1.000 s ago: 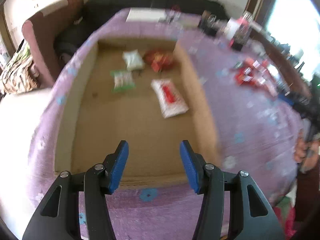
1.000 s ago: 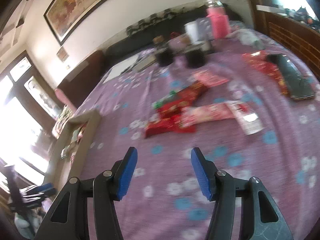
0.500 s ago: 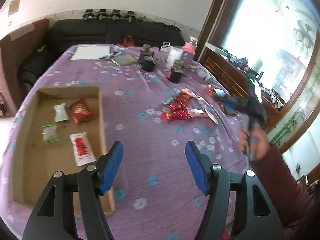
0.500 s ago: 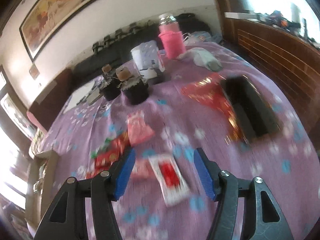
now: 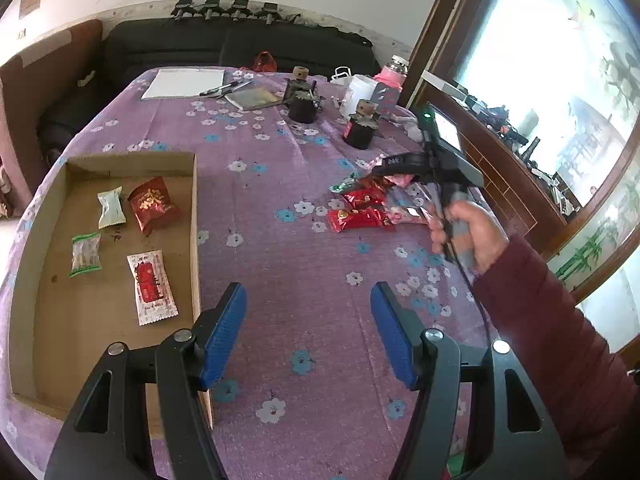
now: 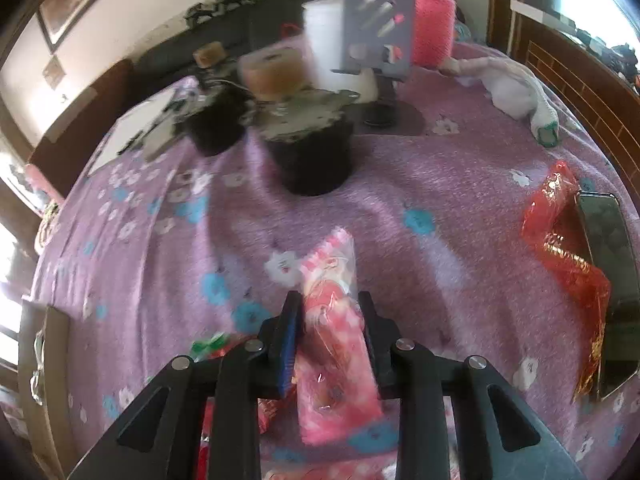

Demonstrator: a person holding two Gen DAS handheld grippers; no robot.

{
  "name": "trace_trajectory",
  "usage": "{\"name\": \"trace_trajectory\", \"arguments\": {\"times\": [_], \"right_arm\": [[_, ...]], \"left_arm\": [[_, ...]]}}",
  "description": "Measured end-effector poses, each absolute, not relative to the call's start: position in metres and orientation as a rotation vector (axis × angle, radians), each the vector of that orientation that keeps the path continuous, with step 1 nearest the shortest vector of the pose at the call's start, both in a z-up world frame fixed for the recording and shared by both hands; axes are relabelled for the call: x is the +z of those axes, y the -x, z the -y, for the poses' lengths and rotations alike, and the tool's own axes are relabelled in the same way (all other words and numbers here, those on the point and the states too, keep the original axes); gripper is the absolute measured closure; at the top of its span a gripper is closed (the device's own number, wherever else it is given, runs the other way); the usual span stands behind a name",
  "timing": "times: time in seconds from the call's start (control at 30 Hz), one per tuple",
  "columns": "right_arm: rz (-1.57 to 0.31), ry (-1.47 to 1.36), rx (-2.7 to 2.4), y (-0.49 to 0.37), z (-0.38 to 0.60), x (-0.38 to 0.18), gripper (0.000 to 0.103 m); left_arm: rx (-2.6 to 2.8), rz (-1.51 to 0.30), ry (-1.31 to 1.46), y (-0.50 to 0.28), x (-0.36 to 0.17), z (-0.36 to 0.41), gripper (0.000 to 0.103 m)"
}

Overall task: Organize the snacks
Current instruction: 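Move the right tool back to the pile and grasp a pink candy bar, then grasp a red packet with the left tool while the right tool holds the pink bar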

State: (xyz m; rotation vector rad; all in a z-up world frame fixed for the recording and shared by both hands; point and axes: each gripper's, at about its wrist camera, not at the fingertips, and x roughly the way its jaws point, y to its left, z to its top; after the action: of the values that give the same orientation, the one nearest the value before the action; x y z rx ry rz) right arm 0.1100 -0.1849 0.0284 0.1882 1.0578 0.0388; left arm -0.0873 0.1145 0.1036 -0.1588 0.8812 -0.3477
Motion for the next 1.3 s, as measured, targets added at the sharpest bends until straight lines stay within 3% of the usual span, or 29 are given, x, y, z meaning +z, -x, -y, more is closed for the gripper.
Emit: {"name": "trace_trajectory", "arguments": {"times": [0.17,0.4,0.67,0.87,1.07,1.3], "right_arm": [[-1.079,-0.154,0.236,-0.056,0.160,0.033,0.076],[-0.949,-0.158,0.208,0.007,0.169,0.044,0.076],[-0.903,-0.331,0.227,0.012,0.205,0.039,0.078],[-0.897,-0.421,0.242,0.014,0.220,0.039,0.078],[-0.899,-0.455,0.256,0.013,0.225,0.035,0.078],[-0.901,-0.468,0.271,0.011,0.225,0.035,0.077]], "left_arm": [[-0.360,-0.896,0.185,0.082,0.095,-0.113,0.039],[-0.397,-0.920,0.191,0.075,0.084,-0.088,0.039],[-0.365,-0.917,0.133,0.052,0.087,-0.055,0.039],[-0.344,-0.927,-0.004,-0.001,0.076,-0.023,0.039],[-0.385,-0.997,0.028,-0.054,0.053,-0.003,0.040],[-0.473,-1.002,-0.208,-0.081,0.029,0.027,0.040]]}}
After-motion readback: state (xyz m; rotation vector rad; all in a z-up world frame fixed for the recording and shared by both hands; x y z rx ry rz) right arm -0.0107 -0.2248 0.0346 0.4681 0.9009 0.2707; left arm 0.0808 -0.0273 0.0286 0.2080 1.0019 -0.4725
